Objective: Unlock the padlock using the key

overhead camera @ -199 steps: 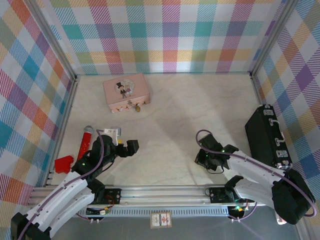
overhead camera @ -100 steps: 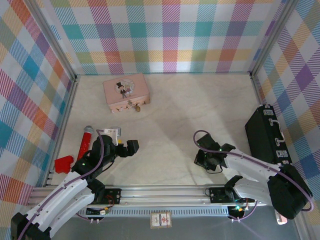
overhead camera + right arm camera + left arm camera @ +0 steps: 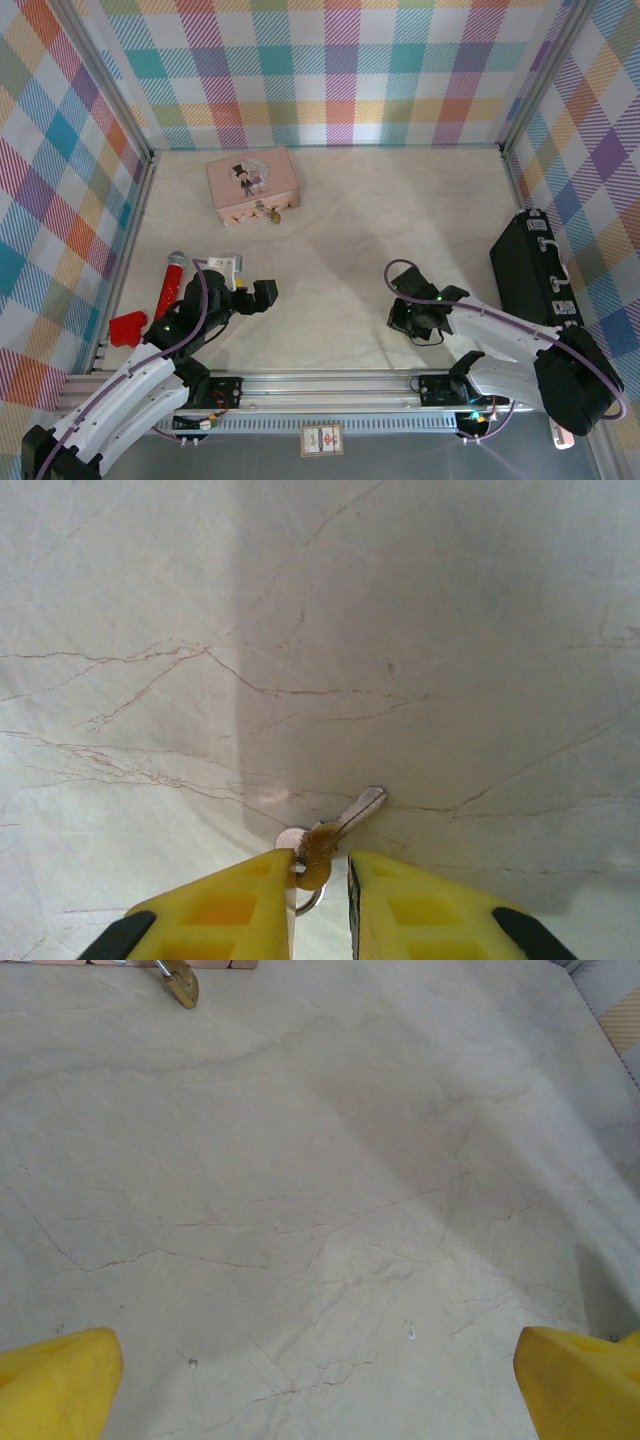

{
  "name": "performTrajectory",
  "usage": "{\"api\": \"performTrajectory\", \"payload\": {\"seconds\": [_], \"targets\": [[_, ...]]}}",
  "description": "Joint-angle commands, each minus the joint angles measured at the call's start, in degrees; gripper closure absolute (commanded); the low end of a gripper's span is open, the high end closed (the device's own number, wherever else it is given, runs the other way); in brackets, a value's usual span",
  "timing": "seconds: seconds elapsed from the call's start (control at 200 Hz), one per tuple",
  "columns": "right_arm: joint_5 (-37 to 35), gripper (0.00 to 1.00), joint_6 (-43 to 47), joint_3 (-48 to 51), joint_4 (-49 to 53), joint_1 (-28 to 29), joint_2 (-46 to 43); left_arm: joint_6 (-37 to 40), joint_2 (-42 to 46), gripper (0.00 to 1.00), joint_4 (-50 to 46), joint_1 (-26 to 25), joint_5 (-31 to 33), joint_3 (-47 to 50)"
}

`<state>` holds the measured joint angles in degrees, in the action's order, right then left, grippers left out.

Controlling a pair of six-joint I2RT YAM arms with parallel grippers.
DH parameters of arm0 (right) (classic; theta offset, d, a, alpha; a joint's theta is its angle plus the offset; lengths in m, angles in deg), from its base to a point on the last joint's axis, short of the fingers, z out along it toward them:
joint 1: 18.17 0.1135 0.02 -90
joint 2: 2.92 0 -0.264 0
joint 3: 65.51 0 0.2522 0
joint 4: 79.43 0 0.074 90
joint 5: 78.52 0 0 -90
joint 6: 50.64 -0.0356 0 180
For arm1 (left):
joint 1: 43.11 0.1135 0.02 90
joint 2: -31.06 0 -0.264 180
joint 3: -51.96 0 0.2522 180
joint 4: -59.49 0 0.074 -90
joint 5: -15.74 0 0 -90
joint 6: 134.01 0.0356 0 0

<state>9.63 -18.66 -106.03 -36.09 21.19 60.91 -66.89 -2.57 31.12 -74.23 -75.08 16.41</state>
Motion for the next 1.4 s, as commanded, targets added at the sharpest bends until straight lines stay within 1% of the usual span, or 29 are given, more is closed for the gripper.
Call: {"api": "performTrajectory", "payload": {"seconds": [0.0, 0.12, 0.235, 0.58, 0.81, 0.955, 1.395], "targets": [[-1.4, 0.77, 1.0, -2.4, 1.1, 0.2, 0.1, 0.3, 0.8, 0.00, 1.3, -0.6, 0.6, 0.8], [-2.7, 0.75, 1.2, -3.2, 2.6, 0.3, -1.6, 0.2, 0.8, 0.00, 1.3, -0.6, 0.6, 0.8], [-1.6, 0.74, 0.5, -2.7, 1.3, 0.3, -1.6, 0.3, 0.8, 0.00, 1.3, -0.6, 0.6, 0.8], [0.1, 0.72, -2.7, -0.8, -0.7, 0.5, 3.1, 0.3, 1.0, 0.00, 1.2, -0.6, 0.6, 0.8], [0.5, 0.72, -2.3, -2.0, -1.6, 1.1, 7.6, 0.3, 1.0, 0.00, 1.2, -0.6, 0.7, 0.8], [-0.3, 0.75, -2.3, -2.6, -1.1, 1.5, 8.6, 0.2, 1.1, 0.00, 1.1, -0.6, 0.7, 0.8], [-1.3, 0.95, -1.1, -4.2, 0.9, 2.4, 5.9, 0.3, 0.8, 0.00, 1.3, -0.6, 0.8, 0.8]]}}
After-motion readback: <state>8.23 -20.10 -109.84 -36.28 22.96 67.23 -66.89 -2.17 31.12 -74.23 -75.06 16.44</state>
